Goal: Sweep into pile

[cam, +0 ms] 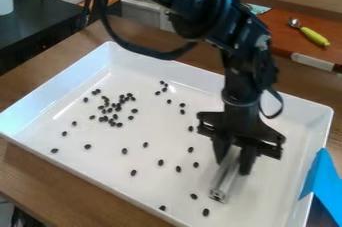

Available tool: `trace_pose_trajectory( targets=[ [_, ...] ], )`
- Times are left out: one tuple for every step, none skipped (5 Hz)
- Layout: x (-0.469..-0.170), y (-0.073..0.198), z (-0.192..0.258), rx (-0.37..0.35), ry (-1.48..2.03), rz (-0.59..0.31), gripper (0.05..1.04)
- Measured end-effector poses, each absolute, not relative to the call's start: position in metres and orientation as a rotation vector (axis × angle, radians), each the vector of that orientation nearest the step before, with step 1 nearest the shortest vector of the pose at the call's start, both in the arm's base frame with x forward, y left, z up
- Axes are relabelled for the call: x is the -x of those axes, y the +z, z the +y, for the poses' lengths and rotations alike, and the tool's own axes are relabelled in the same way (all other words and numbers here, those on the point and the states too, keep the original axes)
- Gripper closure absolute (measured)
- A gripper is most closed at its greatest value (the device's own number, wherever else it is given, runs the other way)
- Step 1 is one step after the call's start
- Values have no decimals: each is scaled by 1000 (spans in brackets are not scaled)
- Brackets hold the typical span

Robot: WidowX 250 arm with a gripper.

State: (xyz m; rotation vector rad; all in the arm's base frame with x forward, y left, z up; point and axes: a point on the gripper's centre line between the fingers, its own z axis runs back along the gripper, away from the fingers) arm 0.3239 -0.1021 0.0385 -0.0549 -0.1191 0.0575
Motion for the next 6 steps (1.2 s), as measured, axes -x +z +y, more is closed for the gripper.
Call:
trace_pose_trajectory(
  targets=[
    [-323, 38, -84, 68, 62, -92, 692],
    [-324, 39, -57, 73, 105, -79, 692],
    [-316, 39, -37, 87, 125, -52, 692],
    [-304, 41, -19, 97, 124, -50, 692],
    [-297, 44, 6, 117, 143, -43, 692],
    [-297, 43, 25, 115, 152, -57, 692]
  ],
)
